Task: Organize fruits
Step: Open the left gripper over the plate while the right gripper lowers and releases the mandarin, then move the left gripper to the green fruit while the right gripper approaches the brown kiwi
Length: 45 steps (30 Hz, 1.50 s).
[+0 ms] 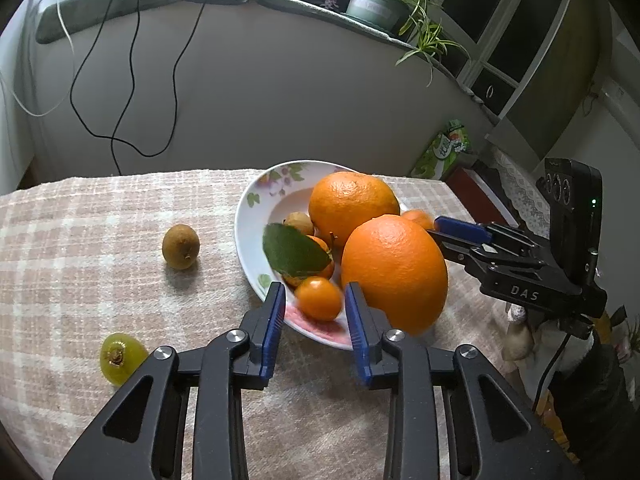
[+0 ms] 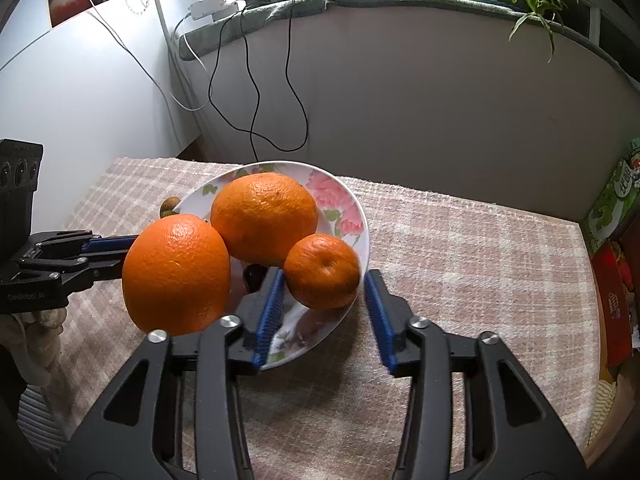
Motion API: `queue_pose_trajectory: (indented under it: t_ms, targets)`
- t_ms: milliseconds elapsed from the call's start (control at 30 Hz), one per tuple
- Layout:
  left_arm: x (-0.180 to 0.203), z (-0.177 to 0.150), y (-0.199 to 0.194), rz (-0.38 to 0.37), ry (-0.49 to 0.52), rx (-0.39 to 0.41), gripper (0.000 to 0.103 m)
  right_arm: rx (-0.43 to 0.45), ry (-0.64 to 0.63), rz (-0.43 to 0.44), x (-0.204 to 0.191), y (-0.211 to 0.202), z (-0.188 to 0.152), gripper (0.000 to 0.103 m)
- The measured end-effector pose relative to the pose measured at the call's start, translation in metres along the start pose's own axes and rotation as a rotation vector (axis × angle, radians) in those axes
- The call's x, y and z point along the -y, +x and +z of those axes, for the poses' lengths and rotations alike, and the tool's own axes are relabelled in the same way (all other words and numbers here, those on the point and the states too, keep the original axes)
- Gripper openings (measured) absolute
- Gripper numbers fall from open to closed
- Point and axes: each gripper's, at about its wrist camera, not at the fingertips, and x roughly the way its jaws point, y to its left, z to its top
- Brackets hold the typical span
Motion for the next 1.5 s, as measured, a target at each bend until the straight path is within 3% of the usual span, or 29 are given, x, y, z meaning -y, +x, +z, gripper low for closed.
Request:
queue_pose_trajectory:
  t_ms: [367, 467, 500, 633, 933, 1133, 1300, 1500]
  targets:
    - [-0.006, -0.003, -0.011, 0.01, -0.001, 0.007, 0.029, 0.026, 0.026, -0.006, 0.003, -0.015, 0.0, 0.055]
    - [-0.013, -0.006, -0.022, 0.015, -0.009, 0.015, 0.029, 0.044, 0.025, -0.014, -0.001, -0.022, -0.001, 0.072]
    - [-0.015, -0.007, -0.025, 0.019, -0.009, 0.018, 0.029, 0.05, 0.022, -0.017, -0.003, -0.025, -0.002, 0.072]
    - [-0.027, -0.018, -0.044, 0.053, -0.009, 0.036, 0.035, 0.064, 0.003, -0.019, -0.012, -0.035, -0.004, 0.072]
    - [-0.049, -0.053, -0.08, 0.191, 0.035, 0.047, 0.036, 0.118, -0.055, -0.005, -0.045, -0.062, -0.01, 0.08]
    - [-0.059, -0.059, -0.088, 0.209, 0.024, 0.059, 0.036, 0.131, -0.124, 0.034, -0.073, -0.074, 0.007, 0.08]
    - [-0.065, -0.059, -0.083, 0.207, 0.011, 0.065, 0.036, 0.106, -0.19, 0.079, -0.098, -0.068, 0.027, 0.08]
    - [-0.066, -0.059, -0.074, 0.208, 0.009, 0.065, 0.036, 0.007, -0.269, 0.108, -0.132, -0.033, 0.051, 0.08]
